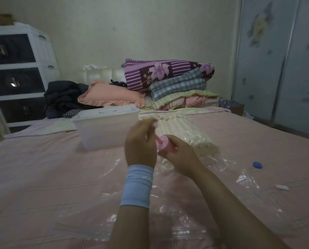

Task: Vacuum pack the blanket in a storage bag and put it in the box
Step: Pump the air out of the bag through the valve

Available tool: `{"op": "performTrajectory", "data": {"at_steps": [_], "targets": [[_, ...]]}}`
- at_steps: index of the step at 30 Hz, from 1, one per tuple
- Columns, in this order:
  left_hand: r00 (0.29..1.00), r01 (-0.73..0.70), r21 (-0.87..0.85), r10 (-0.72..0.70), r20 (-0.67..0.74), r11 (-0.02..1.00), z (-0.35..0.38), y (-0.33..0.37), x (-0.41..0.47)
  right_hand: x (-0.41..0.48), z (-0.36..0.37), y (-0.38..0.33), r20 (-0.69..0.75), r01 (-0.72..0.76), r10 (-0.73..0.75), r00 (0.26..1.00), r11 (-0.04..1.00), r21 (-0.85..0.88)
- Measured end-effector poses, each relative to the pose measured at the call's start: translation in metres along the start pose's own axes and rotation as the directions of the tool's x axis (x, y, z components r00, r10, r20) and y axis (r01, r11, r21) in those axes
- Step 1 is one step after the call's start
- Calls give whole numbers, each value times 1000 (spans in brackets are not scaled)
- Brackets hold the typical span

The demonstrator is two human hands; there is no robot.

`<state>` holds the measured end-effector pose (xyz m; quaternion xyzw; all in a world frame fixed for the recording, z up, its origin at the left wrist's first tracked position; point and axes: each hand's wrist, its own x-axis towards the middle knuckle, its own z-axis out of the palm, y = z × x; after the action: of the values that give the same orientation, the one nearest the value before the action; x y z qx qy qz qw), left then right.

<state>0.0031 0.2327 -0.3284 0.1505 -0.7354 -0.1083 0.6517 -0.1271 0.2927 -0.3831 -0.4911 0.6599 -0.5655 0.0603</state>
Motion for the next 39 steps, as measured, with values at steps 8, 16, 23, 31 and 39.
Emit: {"op": "performTrajectory", "data": {"at_steps": [8,16,23,31,39], "targets": [[954,-80,27,84,-287,996,-24,6,32,1,0,1,12,-9,9,1000,1000,5],[984,64,-28,-59,166,998,14,-12,-11,0,-2,0,-1,20,-20,1000,1000,11],[932,-130,32,133,-337,991,-32,18,48,4,-7,7,5,-4,4,1000,1000,4],[955,179,-74,-155,253,981,22,-11,-23,1,-3,2,21,24,-25,999,999,45],[999,-37,-97,37,0,995,15,3,-1,4,-14,6,10,6,-6,1000,1000,-16]]}}
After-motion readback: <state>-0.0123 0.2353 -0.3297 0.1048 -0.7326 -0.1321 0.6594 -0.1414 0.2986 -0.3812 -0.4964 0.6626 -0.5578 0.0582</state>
